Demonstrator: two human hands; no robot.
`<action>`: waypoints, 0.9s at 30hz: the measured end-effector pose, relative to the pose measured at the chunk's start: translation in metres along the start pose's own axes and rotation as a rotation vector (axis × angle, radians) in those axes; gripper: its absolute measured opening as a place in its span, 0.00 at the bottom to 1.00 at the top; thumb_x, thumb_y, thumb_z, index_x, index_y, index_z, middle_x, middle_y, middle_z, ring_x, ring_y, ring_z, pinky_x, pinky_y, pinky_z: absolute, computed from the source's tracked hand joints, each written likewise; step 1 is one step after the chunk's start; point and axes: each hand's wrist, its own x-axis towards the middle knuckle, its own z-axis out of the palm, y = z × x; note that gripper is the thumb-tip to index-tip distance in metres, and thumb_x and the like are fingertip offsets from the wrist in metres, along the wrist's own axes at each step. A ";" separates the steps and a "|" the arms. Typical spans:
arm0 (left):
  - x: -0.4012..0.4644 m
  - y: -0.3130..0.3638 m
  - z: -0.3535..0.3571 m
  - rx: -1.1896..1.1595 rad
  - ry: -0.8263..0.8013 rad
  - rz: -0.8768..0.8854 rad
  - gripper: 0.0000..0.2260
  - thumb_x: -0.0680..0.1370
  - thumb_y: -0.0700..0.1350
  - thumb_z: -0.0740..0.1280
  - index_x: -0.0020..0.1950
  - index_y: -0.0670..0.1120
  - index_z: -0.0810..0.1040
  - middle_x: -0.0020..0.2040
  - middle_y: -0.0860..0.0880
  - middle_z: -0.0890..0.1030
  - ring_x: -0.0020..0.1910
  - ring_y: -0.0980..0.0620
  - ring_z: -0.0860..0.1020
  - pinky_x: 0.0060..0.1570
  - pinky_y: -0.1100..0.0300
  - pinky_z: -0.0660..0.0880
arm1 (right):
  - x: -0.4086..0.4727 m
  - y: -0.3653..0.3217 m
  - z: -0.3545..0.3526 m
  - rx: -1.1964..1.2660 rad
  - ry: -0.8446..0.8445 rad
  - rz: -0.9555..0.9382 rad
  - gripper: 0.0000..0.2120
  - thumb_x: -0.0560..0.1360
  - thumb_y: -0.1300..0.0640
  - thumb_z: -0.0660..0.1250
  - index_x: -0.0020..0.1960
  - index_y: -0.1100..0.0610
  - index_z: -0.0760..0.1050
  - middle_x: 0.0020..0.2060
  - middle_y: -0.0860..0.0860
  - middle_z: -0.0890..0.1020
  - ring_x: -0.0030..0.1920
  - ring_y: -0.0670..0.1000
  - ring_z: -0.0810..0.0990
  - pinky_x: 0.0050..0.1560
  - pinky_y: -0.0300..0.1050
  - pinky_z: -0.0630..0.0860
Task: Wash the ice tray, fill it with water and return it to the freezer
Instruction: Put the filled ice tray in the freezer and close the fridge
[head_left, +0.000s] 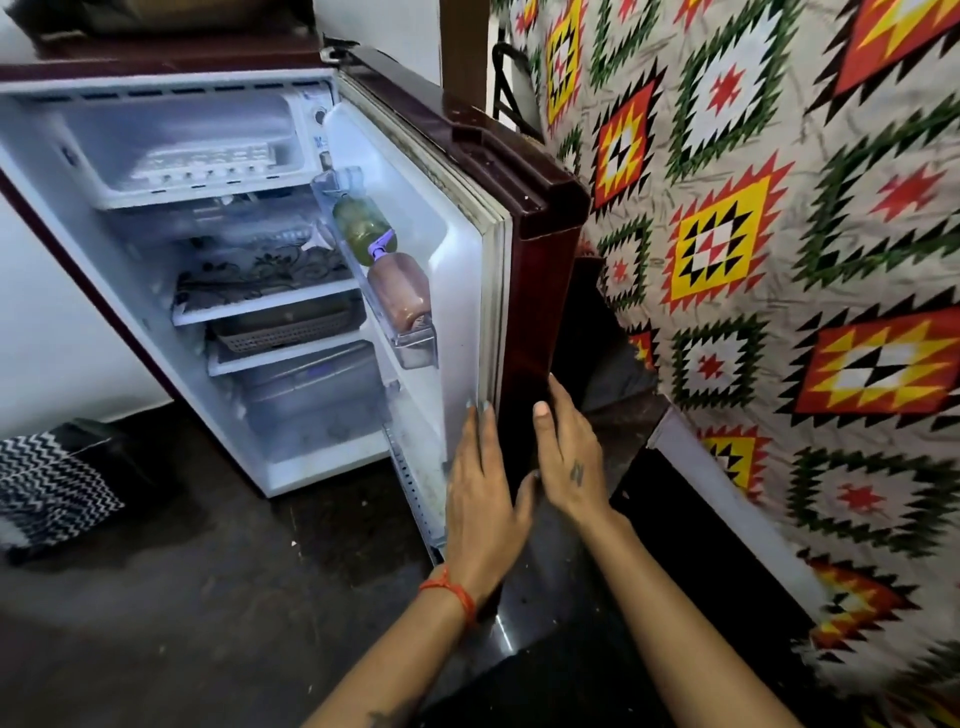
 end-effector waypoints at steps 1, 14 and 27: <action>0.000 0.000 0.000 0.000 -0.003 -0.005 0.34 0.77 0.54 0.57 0.76 0.47 0.42 0.78 0.46 0.51 0.75 0.55 0.47 0.74 0.55 0.52 | 0.000 0.000 0.001 0.019 0.001 -0.001 0.31 0.77 0.40 0.47 0.75 0.54 0.58 0.71 0.52 0.68 0.71 0.51 0.66 0.66 0.35 0.58; -0.006 -0.015 -0.018 0.012 0.172 -0.094 0.35 0.78 0.43 0.64 0.76 0.46 0.42 0.78 0.46 0.49 0.76 0.55 0.49 0.72 0.61 0.52 | -0.026 -0.019 0.028 0.056 -0.112 -0.129 0.40 0.73 0.28 0.38 0.75 0.50 0.57 0.60 0.55 0.79 0.60 0.52 0.77 0.58 0.40 0.70; -0.003 -0.075 -0.088 0.010 0.392 -0.307 0.34 0.79 0.46 0.64 0.77 0.40 0.48 0.77 0.41 0.55 0.76 0.46 0.57 0.72 0.47 0.62 | -0.036 -0.068 0.085 0.055 -0.274 -0.377 0.25 0.79 0.43 0.52 0.69 0.55 0.70 0.63 0.50 0.78 0.64 0.48 0.74 0.62 0.36 0.66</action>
